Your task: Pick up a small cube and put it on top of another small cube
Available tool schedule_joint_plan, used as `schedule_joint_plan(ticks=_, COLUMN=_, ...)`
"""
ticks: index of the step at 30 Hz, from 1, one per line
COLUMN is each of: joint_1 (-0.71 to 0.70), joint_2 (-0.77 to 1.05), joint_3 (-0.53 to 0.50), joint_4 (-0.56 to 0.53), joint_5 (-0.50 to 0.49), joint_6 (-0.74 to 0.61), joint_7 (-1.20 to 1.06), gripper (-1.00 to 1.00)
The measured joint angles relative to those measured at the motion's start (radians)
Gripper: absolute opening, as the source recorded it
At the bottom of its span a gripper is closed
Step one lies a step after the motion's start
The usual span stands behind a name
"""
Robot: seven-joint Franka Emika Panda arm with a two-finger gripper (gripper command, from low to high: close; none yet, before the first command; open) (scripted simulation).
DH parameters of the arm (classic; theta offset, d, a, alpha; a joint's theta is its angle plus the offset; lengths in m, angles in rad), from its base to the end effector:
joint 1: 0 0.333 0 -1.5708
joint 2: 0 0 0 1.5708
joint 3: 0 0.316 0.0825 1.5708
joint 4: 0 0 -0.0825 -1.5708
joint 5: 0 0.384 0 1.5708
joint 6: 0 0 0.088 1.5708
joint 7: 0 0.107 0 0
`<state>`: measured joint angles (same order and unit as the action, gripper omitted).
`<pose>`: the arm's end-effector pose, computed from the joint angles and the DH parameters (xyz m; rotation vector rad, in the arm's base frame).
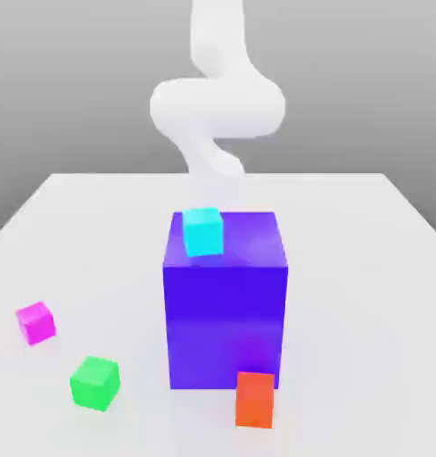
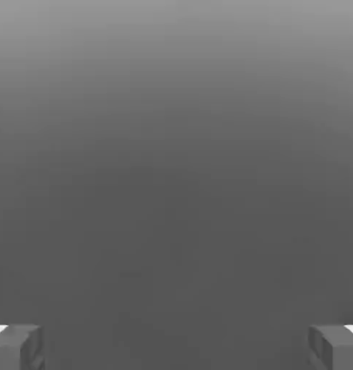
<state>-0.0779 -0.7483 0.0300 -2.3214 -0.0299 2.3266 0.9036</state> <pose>0.3669 -0.0139 0.6844 -2.4087 1.2228 -1.0017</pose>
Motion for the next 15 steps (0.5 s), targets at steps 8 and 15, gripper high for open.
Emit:
schedule_joint_plan(ticks=8, joint_1=-0.239, joint_2=0.172, joint_3=0.078, joint_4=-0.069, joint_5=-0.102, joint_6=0.084, joint_7=0.339, gripper=0.00)
schedule_joint_plan(ticks=15, joint_1=-0.422, joint_2=0.322, joint_3=0.115, joint_4=-0.126, joint_5=-0.190, joint_6=0.152, joint_7=0.630, gripper=0.00)
